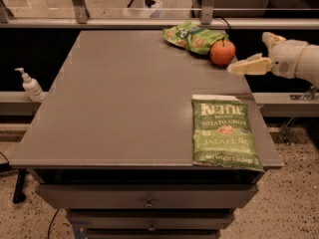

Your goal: Move apple near green rice chip bag

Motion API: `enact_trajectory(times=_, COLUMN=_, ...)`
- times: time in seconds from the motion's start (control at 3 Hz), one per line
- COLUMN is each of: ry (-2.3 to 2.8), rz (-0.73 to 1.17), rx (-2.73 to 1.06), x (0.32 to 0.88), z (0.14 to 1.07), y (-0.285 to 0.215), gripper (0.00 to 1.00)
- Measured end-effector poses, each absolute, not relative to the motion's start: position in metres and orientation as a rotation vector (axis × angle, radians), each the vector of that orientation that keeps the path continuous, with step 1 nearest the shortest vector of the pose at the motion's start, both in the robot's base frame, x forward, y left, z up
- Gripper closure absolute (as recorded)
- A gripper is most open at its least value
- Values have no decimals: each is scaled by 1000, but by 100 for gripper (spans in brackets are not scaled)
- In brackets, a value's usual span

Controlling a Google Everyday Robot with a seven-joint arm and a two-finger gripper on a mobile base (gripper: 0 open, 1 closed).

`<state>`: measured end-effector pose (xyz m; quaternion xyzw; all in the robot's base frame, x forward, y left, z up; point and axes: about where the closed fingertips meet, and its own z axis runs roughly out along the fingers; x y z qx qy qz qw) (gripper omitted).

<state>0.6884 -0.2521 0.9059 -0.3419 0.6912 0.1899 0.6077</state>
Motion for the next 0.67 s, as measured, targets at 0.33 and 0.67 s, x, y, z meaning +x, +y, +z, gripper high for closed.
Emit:
enact_trajectory(times=0.33, ry=1548, rz=404, rx=-820, x=644, z=949, y=-277, gripper=0)
enact_trajectory(times=0.67, ry=1550, rz=397, rx=-820, x=631, z=953, y=-288, gripper=0)
